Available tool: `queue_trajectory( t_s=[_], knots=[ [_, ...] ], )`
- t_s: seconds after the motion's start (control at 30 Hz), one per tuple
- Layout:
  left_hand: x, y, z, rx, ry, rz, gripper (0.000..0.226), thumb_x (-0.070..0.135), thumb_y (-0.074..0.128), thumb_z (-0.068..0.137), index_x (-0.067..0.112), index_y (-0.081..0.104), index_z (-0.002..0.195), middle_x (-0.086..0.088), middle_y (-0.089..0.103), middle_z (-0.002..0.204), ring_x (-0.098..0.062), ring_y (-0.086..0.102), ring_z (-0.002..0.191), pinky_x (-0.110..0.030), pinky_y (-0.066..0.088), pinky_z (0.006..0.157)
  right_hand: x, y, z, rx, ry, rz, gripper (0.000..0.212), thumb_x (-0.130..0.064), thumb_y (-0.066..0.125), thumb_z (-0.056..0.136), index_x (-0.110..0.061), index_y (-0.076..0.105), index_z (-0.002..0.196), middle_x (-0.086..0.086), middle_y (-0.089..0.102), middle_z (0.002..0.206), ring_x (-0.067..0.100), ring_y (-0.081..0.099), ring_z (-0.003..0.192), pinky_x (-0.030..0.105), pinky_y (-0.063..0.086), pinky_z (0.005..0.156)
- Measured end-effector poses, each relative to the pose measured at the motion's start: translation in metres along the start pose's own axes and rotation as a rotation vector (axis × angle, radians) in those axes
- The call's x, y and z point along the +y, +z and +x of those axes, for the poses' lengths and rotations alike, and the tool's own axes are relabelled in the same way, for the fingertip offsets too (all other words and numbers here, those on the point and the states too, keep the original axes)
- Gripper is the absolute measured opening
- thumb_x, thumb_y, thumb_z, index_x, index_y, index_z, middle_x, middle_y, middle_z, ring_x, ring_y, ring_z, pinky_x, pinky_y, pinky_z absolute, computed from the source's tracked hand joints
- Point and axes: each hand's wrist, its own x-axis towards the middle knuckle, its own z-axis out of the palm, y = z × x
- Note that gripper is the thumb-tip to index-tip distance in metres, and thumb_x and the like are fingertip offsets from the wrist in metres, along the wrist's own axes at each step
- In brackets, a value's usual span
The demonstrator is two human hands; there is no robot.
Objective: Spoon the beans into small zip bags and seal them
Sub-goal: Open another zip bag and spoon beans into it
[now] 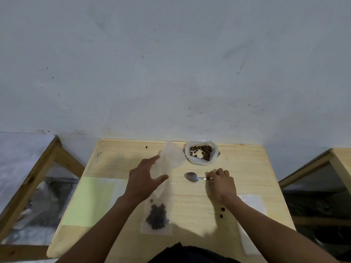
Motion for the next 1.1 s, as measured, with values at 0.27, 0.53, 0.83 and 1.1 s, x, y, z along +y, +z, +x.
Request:
queue_trajectory(
  t_s=[0.27,0.53,0.83,1.1],
  knots=[
    [0.000,0.004,0.010,-0.029,-0.036,-0.003,0.074,0.055,0.073,0.075,0.029,0.045,0.139,0.003,0.057,0.130,-0.016,0.057,0.113,-0.047,0.045,0.103,-0.001,-0.003,0.006,-0.122,-0.026,-0.056,0.023,-0.026,0.037,0.095,-0.018,0.051,0.111,0.002,0.054,0.115,0.026,0.048,0.109,0.038,0.037,0.086],
    [-0.007,0.007,0.022,-0.084,-0.052,0.011,0.073,0.056,0.071,0.076,0.029,0.044,0.138,0.006,0.058,0.124,-0.012,0.056,0.109,-0.043,0.046,0.099,0.004,-0.057,0.027,-0.085,-0.170,0.478,0.018,-0.001,0.053,0.085,-0.018,0.056,0.091,-0.003,0.050,0.074,0.010,0.046,0.065,0.020,0.037,0.061],
    [-0.003,0.016,0.029,-0.095,-0.050,-0.016,0.073,0.056,0.072,0.075,0.029,0.044,0.137,0.007,0.058,0.124,-0.011,0.056,0.108,-0.045,0.045,0.100,0.012,-0.101,0.065,0.357,0.090,1.025,0.009,-0.006,0.062,0.089,-0.015,0.065,0.086,0.005,0.068,0.079,0.028,0.066,0.074,0.040,0.055,0.072],
    [-0.007,0.022,0.025,-0.137,-0.065,-0.020,0.075,0.057,0.072,0.074,0.029,0.044,0.138,0.006,0.057,0.130,-0.013,0.057,0.110,-0.045,0.046,0.102,0.002,-0.056,0.058,0.444,0.070,0.733,0.022,-0.014,0.047,0.098,-0.018,0.061,0.114,0.004,0.061,0.096,0.018,0.057,0.089,0.032,0.043,0.081]
  ],
)
